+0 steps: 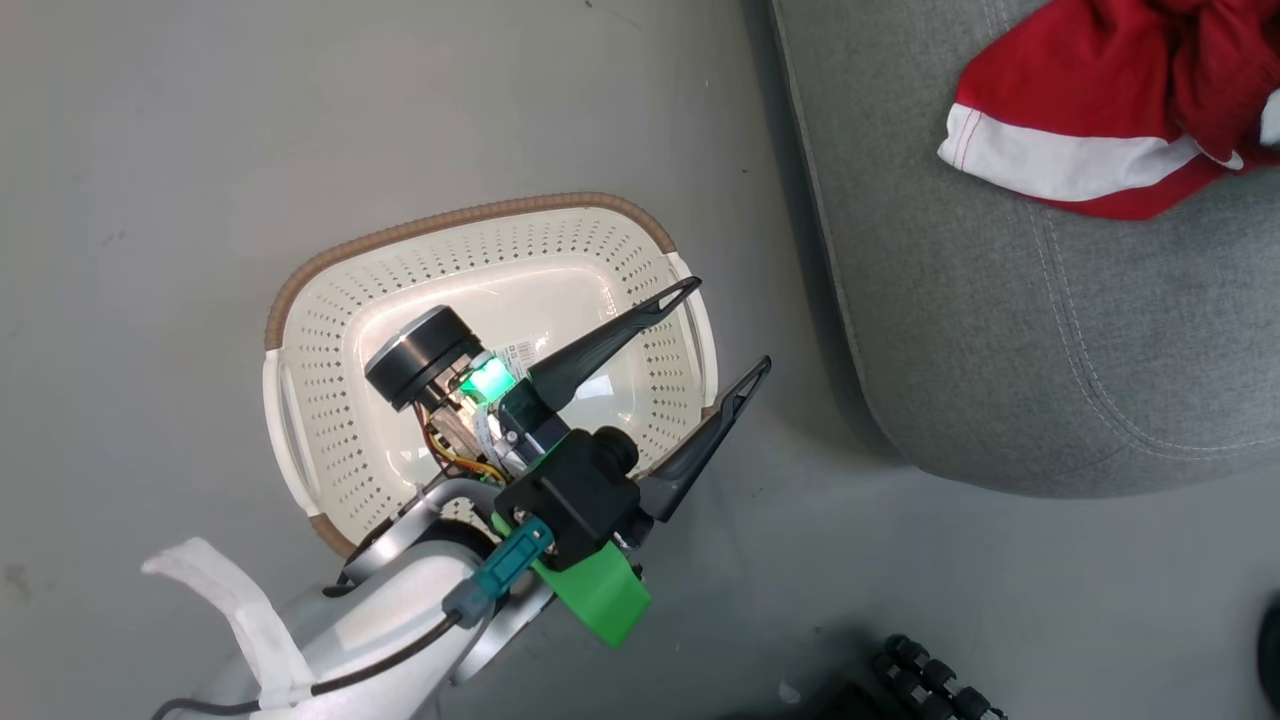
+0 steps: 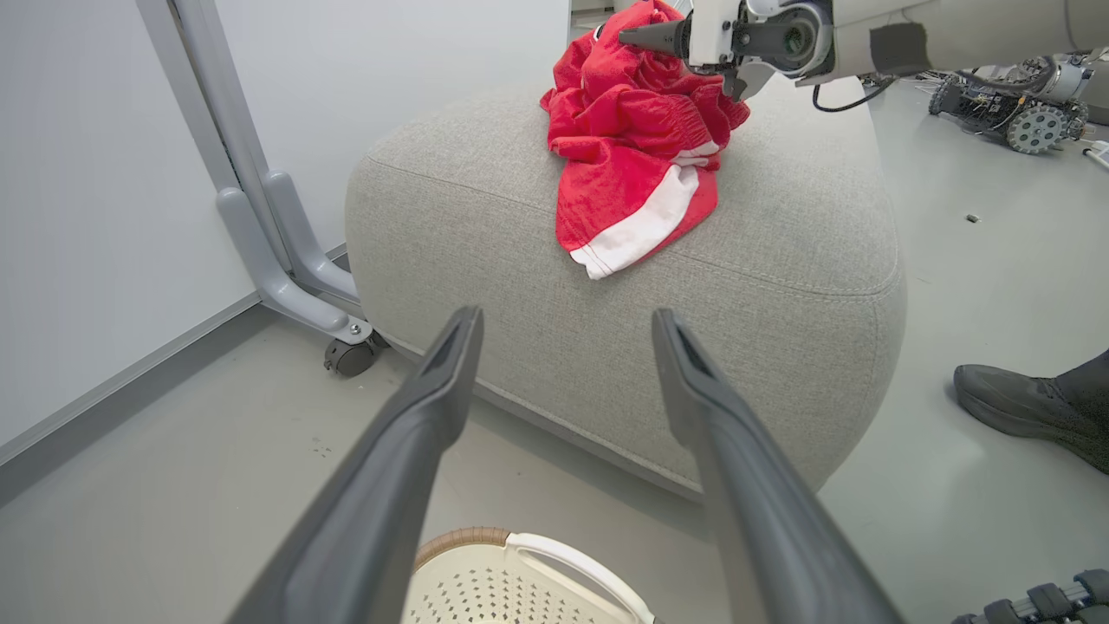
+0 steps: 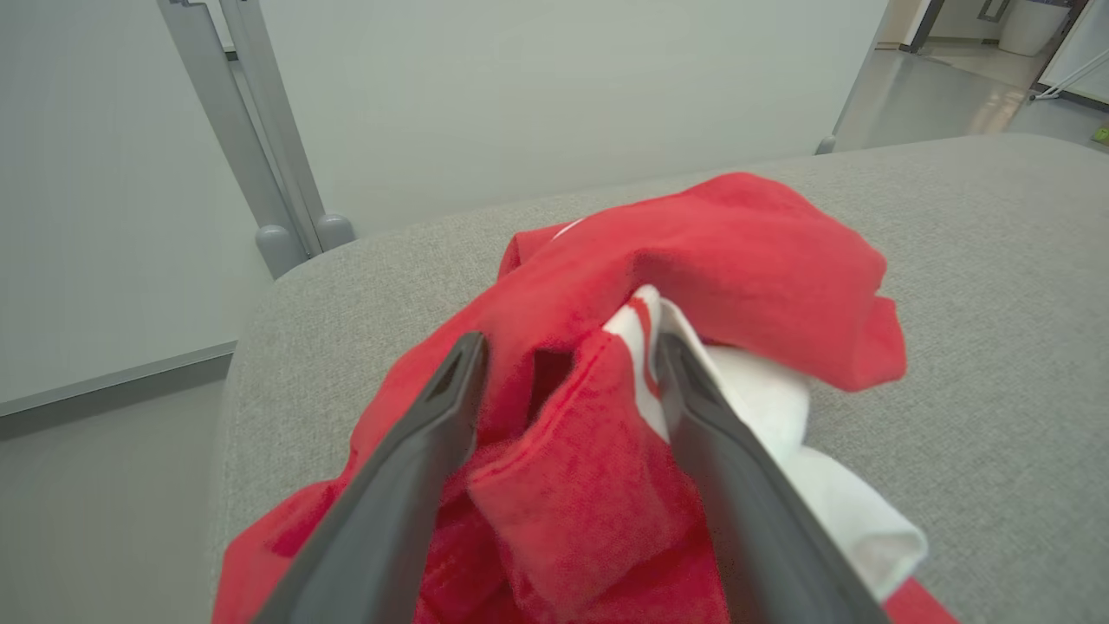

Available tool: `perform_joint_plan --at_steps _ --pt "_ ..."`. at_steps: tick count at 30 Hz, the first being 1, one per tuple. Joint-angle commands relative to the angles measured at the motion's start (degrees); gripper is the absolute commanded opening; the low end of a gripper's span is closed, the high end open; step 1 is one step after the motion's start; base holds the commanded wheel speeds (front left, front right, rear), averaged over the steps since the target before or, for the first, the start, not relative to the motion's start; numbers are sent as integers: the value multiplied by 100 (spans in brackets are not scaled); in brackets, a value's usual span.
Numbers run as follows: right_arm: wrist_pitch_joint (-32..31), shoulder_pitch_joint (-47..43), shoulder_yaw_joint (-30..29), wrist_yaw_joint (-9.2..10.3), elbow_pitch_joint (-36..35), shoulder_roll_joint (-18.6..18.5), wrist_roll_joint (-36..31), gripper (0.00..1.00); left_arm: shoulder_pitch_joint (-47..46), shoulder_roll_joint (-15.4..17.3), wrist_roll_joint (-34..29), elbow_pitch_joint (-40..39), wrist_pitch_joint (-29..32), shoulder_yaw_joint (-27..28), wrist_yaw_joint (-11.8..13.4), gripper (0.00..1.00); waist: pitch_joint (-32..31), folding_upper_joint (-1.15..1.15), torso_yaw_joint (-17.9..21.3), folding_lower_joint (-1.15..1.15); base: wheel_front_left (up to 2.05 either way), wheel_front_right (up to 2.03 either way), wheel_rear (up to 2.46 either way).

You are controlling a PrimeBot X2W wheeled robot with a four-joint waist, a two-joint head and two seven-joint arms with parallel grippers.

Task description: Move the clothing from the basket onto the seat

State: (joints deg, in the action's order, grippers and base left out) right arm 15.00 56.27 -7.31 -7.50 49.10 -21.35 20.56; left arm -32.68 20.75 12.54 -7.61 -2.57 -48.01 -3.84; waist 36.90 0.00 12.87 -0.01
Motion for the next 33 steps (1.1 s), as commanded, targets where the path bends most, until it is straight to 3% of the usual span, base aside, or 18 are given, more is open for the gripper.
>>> perform_joint_plan --at_steps 1,12,18,25,33 --pt "21 -275 -112 2 -112 79 -66 100 -93 -11 -32 15 -61 26 38 100 -85 0 6 1 0 0 0" --pt "22 -1853 -734 2 -1596 716 -549 100 310 -15 106 318 -396 100 312 100 -833 0 54 1 0 0 0" --pt "22 -2897 -754 2 -2590 1201 -1012 100 671 -94 401 611 -741 276 546 100 -1484 0 -157 1 0 0 0" --pt "-118 -3814 -350 2 -3490 1618 -1423 100 912 -78 721 1006 -1081 591 694 100 -2006 0 -528 1 0 0 0" --pt "-464 -4474 111 2 -4303 1802 -1458 100 1227 -17 995 1291 -1253 1250 995 100 -2342 0 -900 1 0 0 0"
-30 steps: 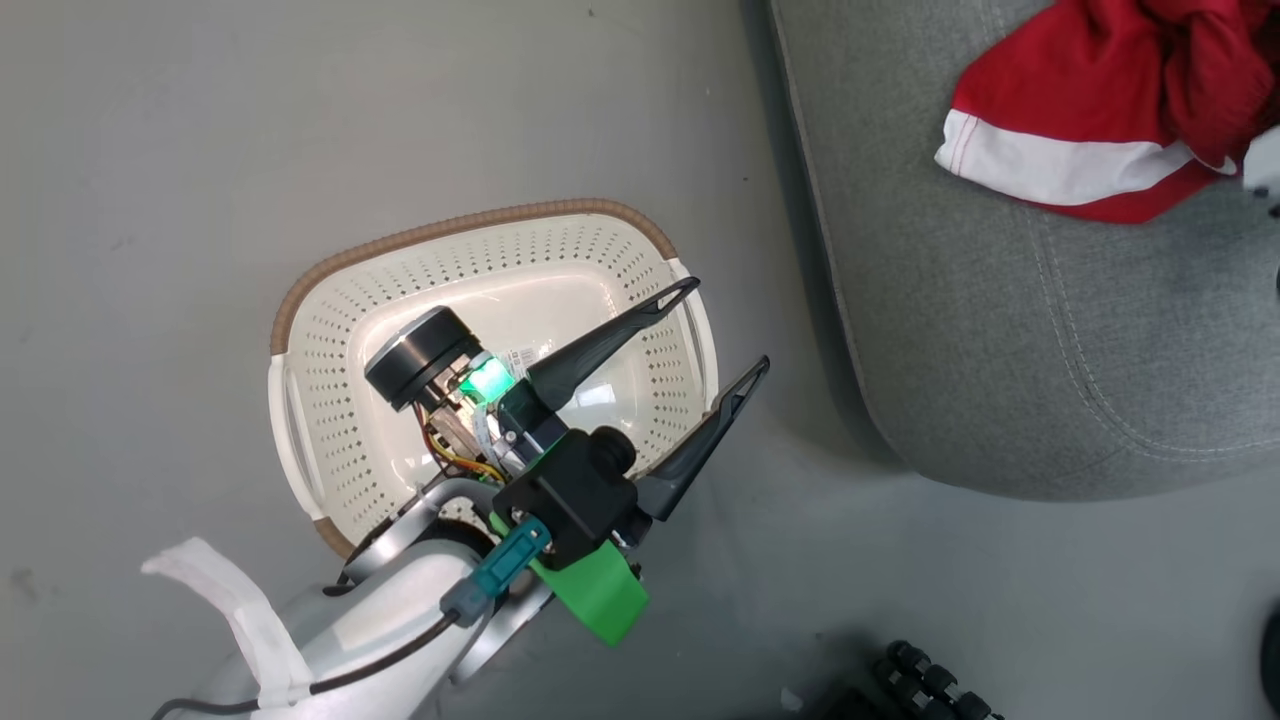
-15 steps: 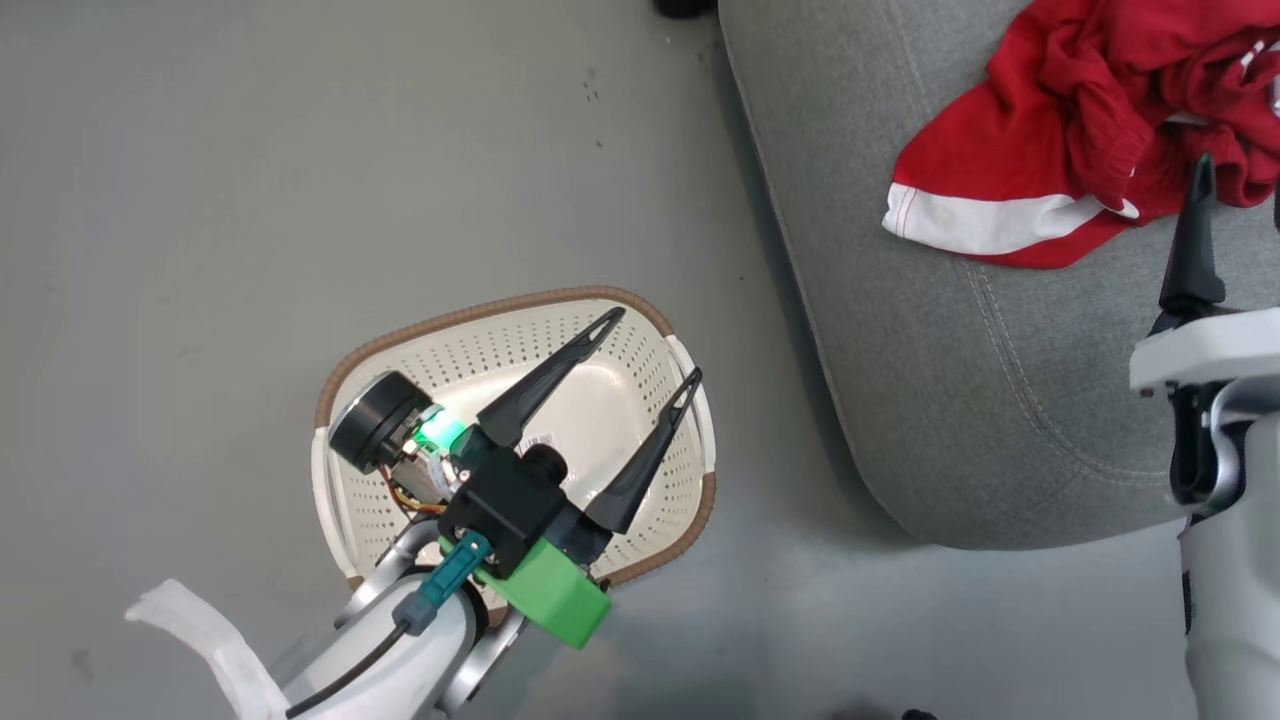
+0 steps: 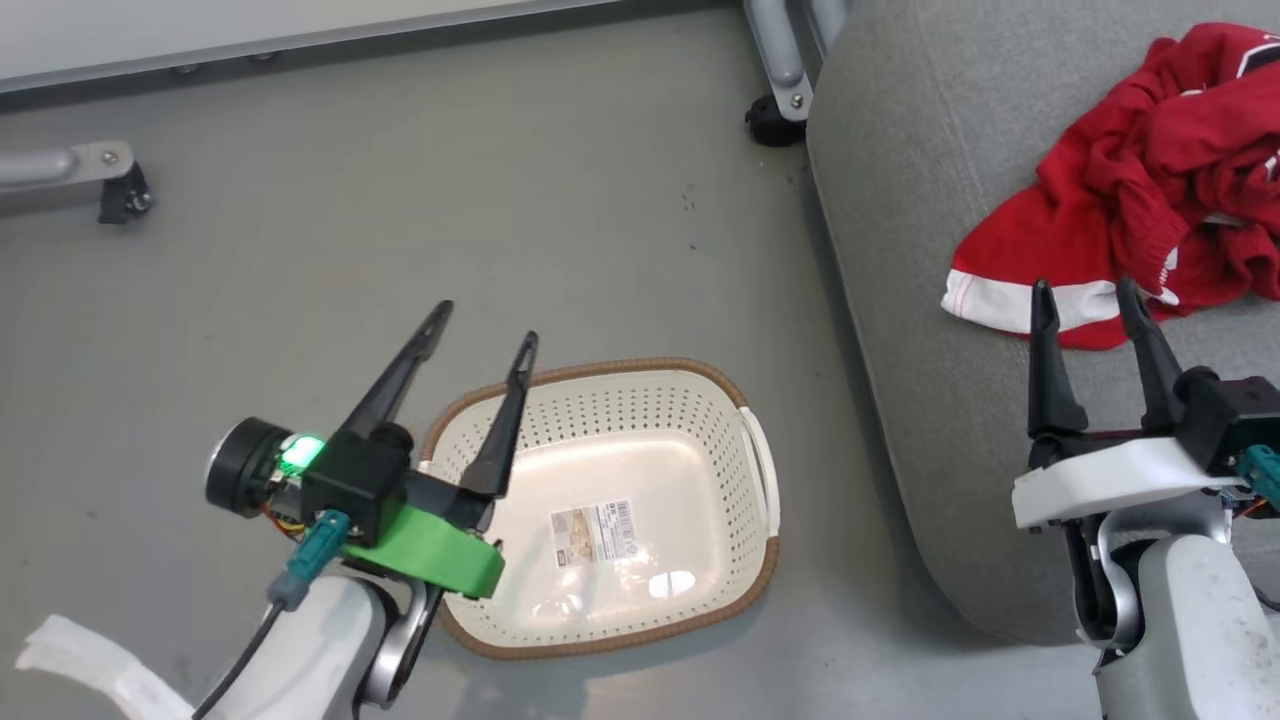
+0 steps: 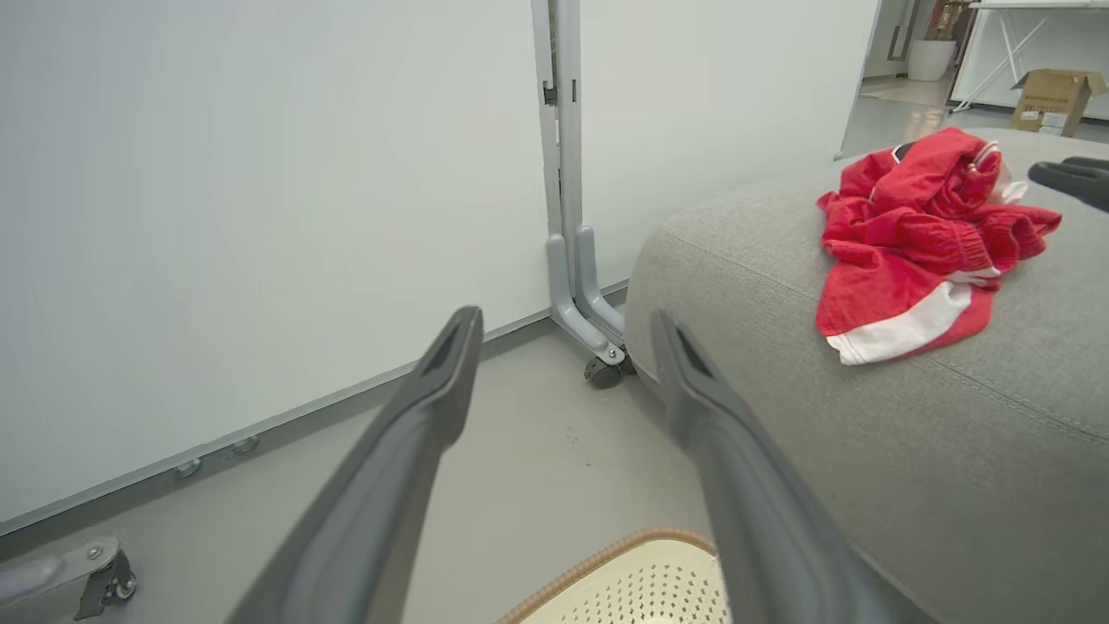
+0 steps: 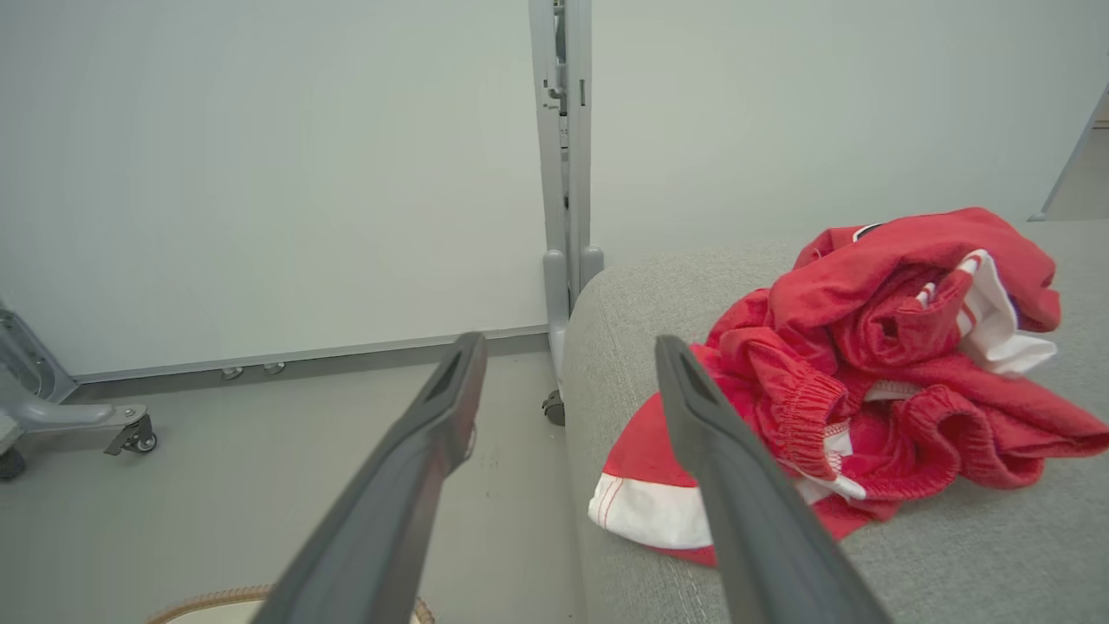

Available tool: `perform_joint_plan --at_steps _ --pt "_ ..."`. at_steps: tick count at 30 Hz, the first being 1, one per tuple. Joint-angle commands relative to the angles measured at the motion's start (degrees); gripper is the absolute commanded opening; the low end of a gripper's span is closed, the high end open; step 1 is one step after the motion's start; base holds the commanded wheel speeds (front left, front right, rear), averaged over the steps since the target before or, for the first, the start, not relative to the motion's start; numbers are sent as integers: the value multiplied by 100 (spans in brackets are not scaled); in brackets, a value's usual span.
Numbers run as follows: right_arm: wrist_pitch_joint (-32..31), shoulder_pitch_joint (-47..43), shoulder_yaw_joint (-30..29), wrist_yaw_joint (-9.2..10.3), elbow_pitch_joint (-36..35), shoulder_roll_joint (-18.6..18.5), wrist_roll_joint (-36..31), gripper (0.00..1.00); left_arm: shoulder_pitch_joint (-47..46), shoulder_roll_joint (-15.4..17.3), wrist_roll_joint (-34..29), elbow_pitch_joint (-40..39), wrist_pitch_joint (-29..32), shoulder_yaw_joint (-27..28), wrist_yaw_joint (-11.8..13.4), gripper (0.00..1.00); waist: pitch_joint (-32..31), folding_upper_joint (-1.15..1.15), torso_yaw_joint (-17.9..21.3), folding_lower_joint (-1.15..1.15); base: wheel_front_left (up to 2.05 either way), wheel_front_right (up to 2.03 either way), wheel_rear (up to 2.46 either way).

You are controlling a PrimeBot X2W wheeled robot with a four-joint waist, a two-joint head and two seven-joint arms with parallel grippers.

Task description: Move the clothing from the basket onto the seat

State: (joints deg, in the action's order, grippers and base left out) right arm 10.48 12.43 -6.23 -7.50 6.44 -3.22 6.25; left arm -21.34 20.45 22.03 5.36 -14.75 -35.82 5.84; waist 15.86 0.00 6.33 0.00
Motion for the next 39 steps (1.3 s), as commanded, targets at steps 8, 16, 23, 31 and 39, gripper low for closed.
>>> perform_joint_plan --at_steps 8,16,23,31,39 --pt "-309 -589 276 2 -694 25 -148 100 729 -128 139 -139 -43 1089 270 100 -499 0 -575 0 0 0 0" --pt "-538 -1026 298 2 -1079 25 -48 100 1459 -524 -57 -214 -39 2067 168 100 -772 0 -743 0 0 0 0" --pt "-662 -1380 309 2 -1219 27 -27 100 1974 -855 -401 -159 -40 2462 -100 100 -1037 0 -733 0 0 0 0" --pt "-767 -1662 408 2 -1265 27 9 100 2348 -1044 -688 40 -40 2615 -344 100 -1325 0 -672 0 0 0 0" --pt "-807 -1843 465 2 -1291 27 61 100 2481 -1165 -876 302 -40 2750 -578 100 -1444 0 -622 0 0 0 0"
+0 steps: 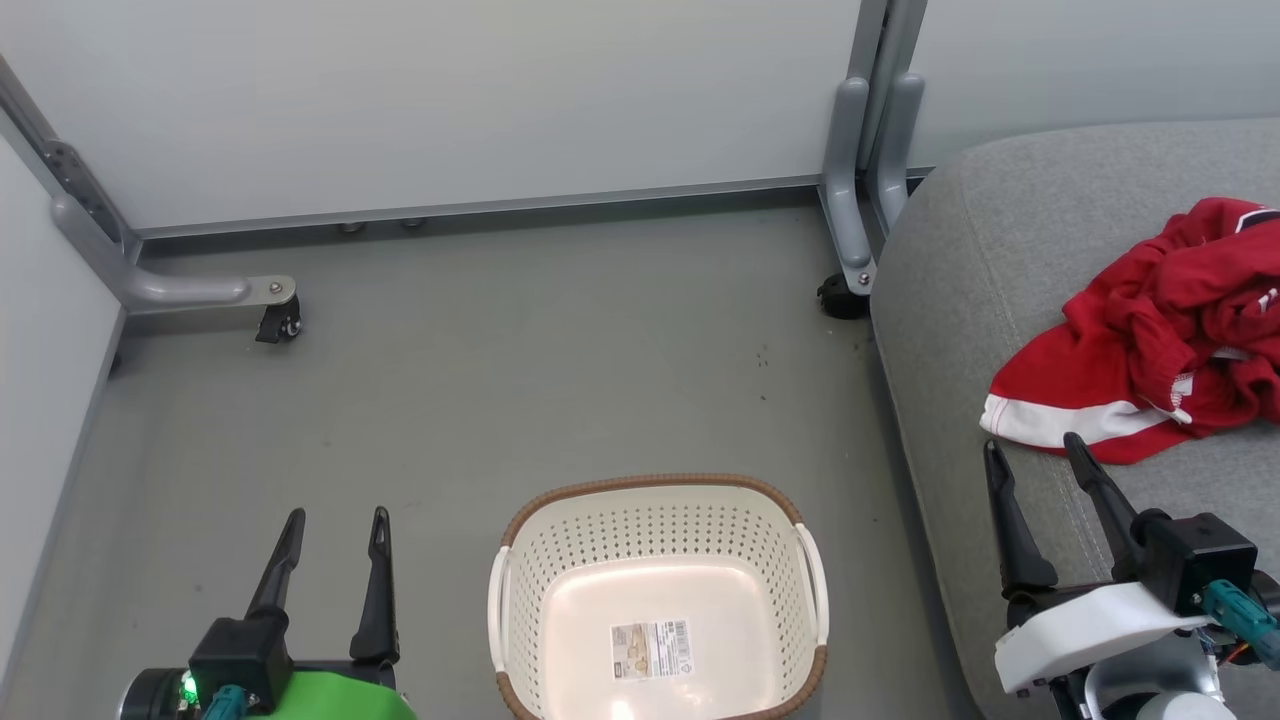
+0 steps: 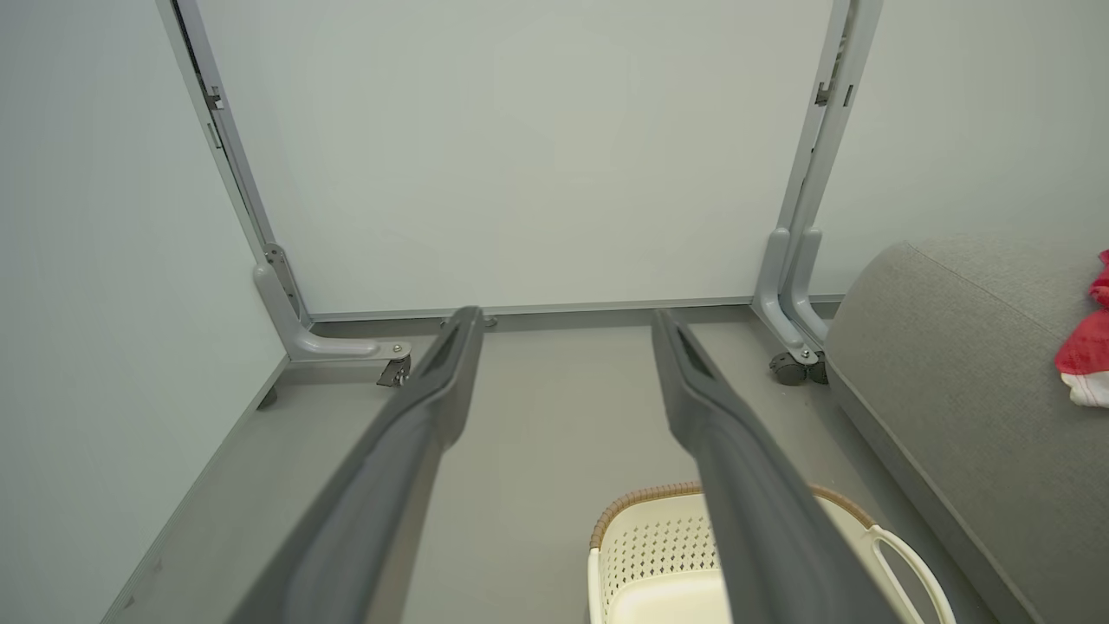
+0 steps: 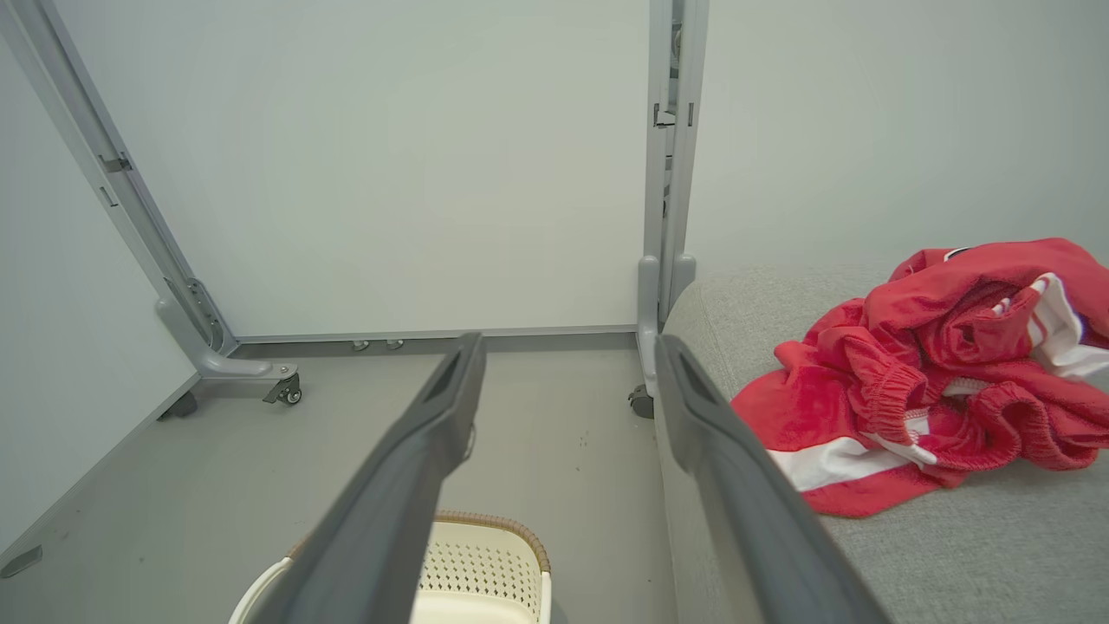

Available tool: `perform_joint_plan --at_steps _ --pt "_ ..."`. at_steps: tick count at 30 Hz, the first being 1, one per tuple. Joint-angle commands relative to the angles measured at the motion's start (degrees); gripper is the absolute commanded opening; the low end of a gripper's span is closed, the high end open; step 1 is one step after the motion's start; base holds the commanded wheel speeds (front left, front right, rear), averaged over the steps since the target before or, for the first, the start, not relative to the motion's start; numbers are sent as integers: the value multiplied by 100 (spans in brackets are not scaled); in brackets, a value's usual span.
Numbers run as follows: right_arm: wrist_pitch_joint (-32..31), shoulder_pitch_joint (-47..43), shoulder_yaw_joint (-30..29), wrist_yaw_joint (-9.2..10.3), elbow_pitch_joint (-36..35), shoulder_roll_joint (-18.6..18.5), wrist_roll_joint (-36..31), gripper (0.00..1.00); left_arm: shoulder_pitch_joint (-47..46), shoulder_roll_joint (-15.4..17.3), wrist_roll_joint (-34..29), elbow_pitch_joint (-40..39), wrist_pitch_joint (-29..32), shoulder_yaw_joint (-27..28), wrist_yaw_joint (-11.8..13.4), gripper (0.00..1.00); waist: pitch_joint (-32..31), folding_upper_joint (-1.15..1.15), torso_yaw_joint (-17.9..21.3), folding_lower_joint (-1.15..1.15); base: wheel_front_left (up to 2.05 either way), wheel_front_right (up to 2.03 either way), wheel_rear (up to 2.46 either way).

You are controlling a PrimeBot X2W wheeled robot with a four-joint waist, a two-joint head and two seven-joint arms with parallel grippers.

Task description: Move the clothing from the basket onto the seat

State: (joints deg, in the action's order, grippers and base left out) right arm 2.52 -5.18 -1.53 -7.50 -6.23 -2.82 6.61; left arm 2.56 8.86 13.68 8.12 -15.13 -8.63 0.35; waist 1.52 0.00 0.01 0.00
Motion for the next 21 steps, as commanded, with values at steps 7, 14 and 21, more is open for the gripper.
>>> perform_joint_plan --at_steps 7,14,21 --pt "-19 -118 8 2 -47 -14 39 100 128 -114 -189 139 -1 119 -134 100 -38 0 22 0 0 0 0" --pt "-18 -142 32 2 -17 -13 62 100 136 -187 -267 254 -2 254 -245 100 -53 0 19 0 0 0 0" --pt "-23 -150 33 2 -22 -13 66 100 134 -260 -364 303 -2 344 -317 100 -53 0 15 0 0 0 0"
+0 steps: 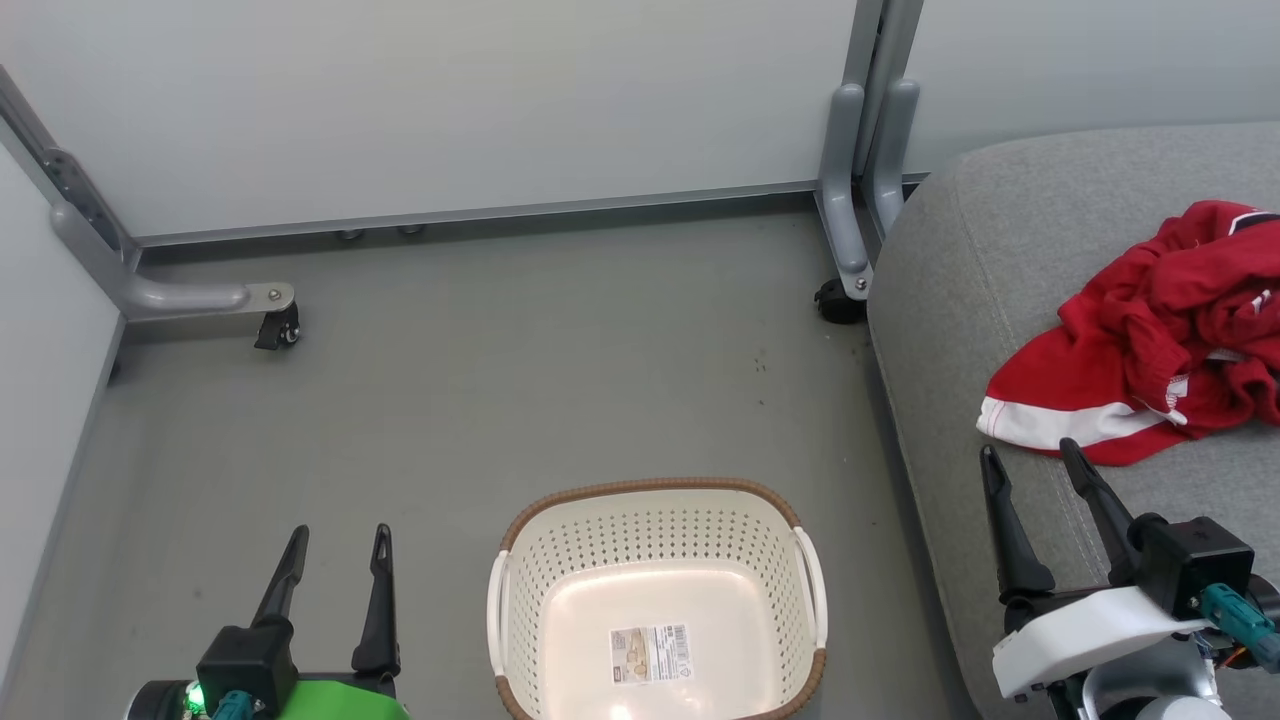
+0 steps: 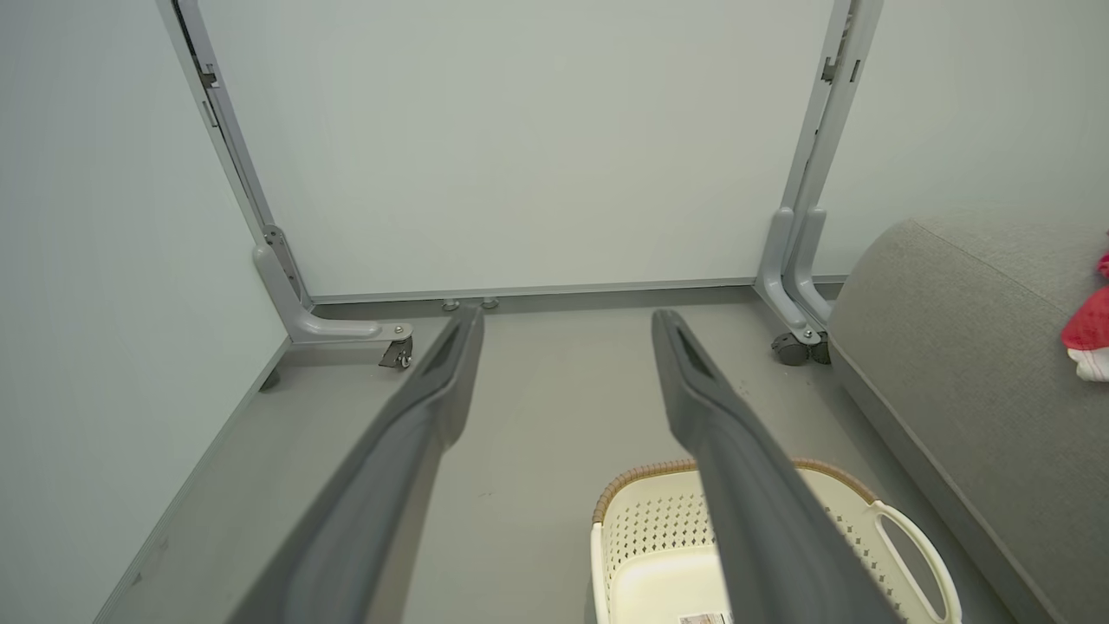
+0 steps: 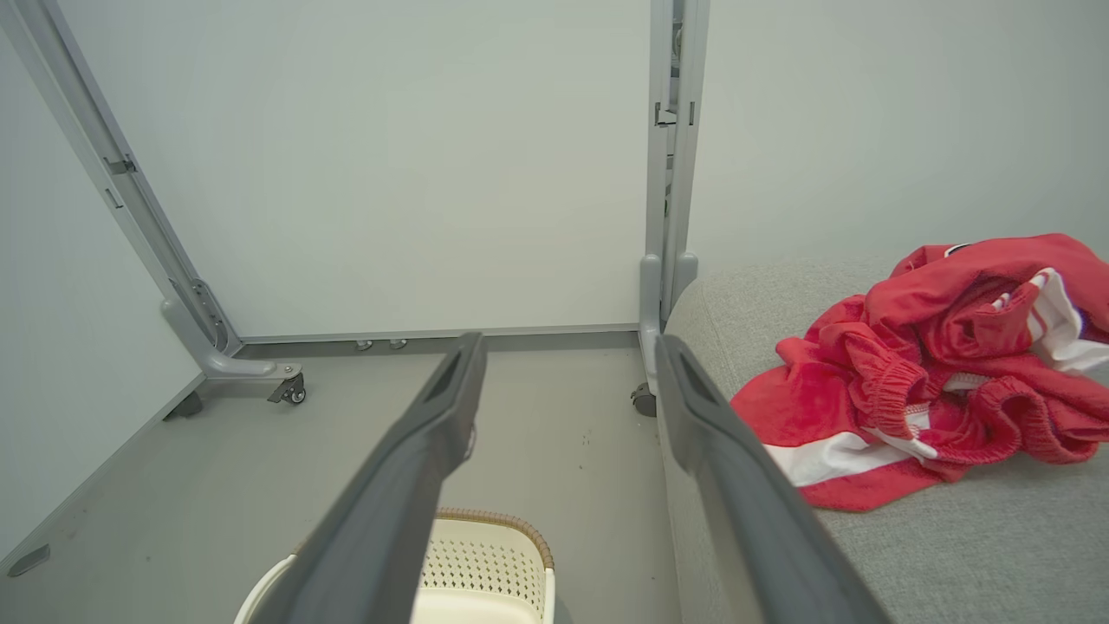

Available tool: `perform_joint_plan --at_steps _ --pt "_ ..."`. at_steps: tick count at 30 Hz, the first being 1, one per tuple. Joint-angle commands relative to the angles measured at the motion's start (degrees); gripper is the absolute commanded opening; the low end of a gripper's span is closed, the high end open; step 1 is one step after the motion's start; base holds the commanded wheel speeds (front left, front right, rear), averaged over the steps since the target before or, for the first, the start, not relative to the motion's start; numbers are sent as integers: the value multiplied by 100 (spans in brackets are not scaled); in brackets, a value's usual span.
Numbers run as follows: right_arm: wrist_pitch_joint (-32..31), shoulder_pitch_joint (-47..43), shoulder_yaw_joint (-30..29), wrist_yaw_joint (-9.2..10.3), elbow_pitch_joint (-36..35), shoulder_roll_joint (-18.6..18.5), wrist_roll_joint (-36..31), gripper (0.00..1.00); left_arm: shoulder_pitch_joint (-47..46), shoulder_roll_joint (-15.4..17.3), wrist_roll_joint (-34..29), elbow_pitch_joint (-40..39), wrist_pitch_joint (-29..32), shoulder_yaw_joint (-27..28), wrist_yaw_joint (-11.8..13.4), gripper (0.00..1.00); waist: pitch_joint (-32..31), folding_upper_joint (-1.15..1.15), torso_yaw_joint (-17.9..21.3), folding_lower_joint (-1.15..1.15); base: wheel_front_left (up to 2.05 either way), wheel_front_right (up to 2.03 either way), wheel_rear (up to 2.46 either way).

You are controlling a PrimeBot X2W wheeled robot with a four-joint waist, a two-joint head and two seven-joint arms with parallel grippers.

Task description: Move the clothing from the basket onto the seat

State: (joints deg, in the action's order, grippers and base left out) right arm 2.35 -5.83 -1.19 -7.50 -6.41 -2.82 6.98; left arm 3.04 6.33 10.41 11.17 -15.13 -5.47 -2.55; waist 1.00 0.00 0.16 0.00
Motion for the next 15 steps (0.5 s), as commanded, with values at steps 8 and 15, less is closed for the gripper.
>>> perform_joint_plan --at_steps 8,15 --pt "-9 -70 -8 2 -15 -13 51 100 42 -84 -138 5 -1 117 -90 100 30 0 -9 0 0 0 0" --pt "10 -17 28 0 122 20 209 0 -37 -114 58 127 61 176 -82 0 36 0 -12 0 0 0 0"
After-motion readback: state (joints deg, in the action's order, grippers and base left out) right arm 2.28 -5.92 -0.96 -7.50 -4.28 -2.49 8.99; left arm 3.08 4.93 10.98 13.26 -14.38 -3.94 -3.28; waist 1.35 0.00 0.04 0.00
